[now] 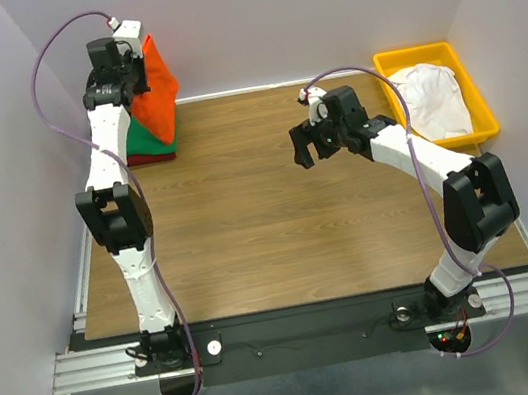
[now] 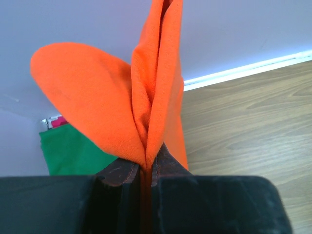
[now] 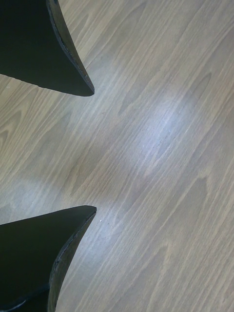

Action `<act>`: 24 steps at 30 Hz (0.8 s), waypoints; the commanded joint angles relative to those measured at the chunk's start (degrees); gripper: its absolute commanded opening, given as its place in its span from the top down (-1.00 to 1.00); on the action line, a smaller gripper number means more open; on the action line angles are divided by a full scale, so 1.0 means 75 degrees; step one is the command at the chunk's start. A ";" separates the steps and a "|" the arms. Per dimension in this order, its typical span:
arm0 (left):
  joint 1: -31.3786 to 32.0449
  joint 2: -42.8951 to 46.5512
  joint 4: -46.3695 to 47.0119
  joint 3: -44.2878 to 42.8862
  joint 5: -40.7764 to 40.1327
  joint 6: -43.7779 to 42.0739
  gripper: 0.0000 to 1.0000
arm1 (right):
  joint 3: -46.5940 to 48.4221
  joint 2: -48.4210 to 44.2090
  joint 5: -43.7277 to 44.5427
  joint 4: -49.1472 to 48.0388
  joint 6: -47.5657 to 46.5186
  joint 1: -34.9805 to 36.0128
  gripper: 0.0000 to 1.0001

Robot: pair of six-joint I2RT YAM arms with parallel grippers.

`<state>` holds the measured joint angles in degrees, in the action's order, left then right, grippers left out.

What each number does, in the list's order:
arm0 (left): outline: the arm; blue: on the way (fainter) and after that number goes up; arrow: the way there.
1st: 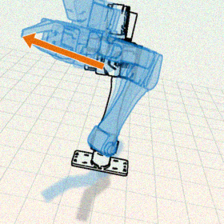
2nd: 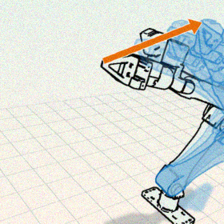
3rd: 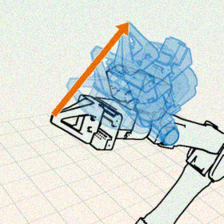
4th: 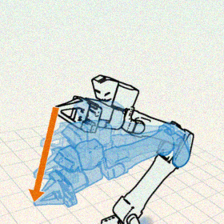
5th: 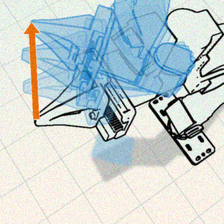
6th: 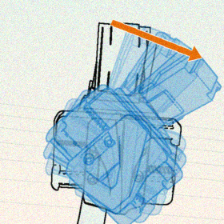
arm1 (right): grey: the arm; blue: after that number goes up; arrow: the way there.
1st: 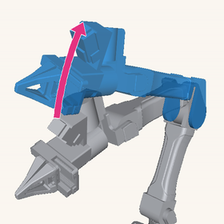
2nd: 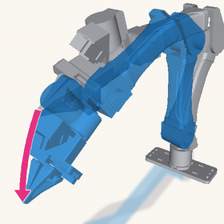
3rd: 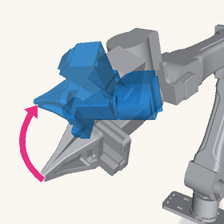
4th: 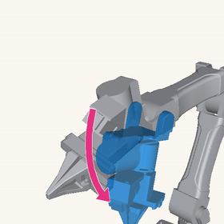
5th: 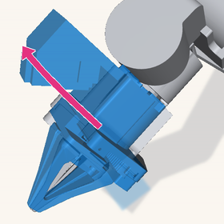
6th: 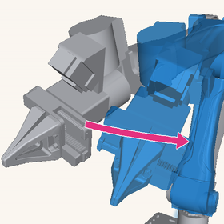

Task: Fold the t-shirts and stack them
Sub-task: Neatly place the folded tshirt to the corner

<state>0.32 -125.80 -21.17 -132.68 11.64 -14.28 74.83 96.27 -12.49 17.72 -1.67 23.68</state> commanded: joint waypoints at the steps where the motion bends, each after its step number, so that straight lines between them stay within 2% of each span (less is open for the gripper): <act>1: -0.0357 0.0356 0.0456 0.0078 0.0182 0.0088 1.00 | 0.0312 0.0078 -0.0057 -0.0112 0.0082 -0.0005 -0.99; 24: -0.1542 -0.0887 0.0584 0.0055 0.0241 -0.0368 1.00 | 0.0511 0.0394 -0.0139 0.0052 0.0082 -0.0005 -0.99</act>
<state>-9.98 -133.01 -19.64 -131.59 13.43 -15.20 75.53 98.48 -12.78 18.02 -1.43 23.68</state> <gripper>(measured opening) 0.164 0.994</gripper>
